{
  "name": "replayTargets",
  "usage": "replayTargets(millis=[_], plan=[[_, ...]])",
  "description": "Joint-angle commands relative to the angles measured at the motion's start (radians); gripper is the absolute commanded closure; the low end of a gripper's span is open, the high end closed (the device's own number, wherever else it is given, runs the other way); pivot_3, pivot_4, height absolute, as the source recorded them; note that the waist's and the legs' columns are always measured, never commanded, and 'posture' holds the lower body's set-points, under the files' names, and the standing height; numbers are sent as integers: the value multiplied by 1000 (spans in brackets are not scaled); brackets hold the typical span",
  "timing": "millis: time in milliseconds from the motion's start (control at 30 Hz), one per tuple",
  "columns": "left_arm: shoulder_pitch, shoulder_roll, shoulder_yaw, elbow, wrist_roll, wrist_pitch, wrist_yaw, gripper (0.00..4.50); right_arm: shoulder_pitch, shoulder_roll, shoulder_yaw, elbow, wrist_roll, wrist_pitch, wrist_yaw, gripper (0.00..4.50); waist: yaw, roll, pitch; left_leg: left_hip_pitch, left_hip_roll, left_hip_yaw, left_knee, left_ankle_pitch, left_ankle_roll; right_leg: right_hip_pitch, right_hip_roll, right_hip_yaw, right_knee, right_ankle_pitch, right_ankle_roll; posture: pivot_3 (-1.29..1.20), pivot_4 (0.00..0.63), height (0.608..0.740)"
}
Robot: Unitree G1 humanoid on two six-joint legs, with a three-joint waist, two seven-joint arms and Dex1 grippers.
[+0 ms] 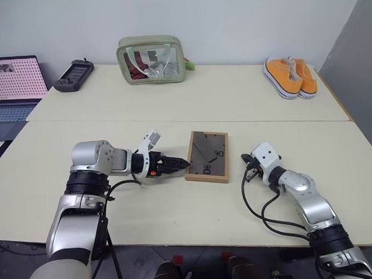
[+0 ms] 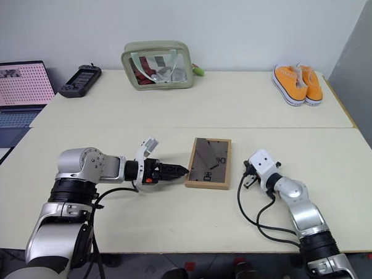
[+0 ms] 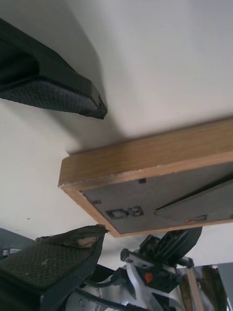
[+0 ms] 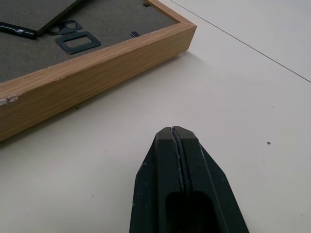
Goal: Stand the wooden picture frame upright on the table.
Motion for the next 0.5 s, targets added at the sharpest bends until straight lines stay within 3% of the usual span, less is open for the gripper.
replayTargets(millis=[33,500], plan=[[-20,-25,-34,51,24,-32,-34,751,1,17,10,-12,-9,-30,-16,4500,2,0,0,0,0,0,0,0,0,0,0,0,0,0,0,0,150,740],[-74,-56,-3,132,61,-95,-63,751,-50,177,84,39,-15,-18,-54,4500,2,0,0,0,0,0,0,0,0,0,0,0,0,0,0,0,150,740]])
